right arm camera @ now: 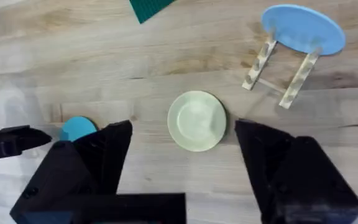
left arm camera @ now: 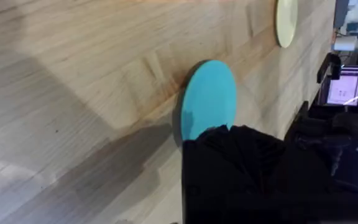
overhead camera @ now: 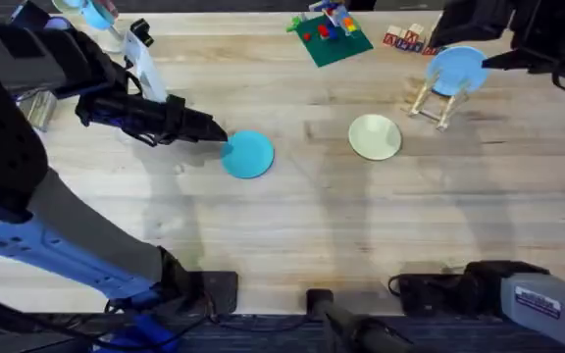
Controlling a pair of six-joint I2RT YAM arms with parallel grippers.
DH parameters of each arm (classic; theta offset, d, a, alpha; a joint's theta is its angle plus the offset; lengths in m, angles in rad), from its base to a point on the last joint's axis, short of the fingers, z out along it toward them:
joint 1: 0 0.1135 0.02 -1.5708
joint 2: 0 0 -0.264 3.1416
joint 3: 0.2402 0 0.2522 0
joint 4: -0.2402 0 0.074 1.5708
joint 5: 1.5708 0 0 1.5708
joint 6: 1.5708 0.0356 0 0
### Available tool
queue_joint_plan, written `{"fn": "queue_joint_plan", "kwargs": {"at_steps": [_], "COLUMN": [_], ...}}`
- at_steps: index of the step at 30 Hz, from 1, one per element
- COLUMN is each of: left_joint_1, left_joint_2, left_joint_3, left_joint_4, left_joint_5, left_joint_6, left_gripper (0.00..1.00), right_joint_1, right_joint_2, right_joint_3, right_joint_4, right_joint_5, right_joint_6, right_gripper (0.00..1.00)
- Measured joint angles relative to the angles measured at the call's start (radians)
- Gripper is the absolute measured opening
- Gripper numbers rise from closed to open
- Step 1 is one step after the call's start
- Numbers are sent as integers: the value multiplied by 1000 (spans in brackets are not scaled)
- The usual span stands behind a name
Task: Pick up the plates from the table one by one and place each into a slot on the dish rack.
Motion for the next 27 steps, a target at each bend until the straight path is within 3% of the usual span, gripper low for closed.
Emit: {"fn": "queue_joint_plan", "kwargs": {"at_steps": [11, 16, 27], "left_joint_1": [0, 0, 5], "left_joint_2": [131, 190, 201], "left_joint_3": [-7, -7, -6], "left_joint_4": [28, 20, 17], "left_joint_5": [-15, 25, 45], "left_joint_6": [-31, -38, -49], "left_gripper": [40, 40, 40], "right_joint_1": [0, 0, 0], "right_joint_2": [0, 0, 0], "right_joint_3": [0, 0, 0], "right_joint_4": [0, 0, 0], "right_joint_5": [0, 0, 0], "right_joint_6": [0, 0, 0], "right_gripper": [996, 996, 996]}}
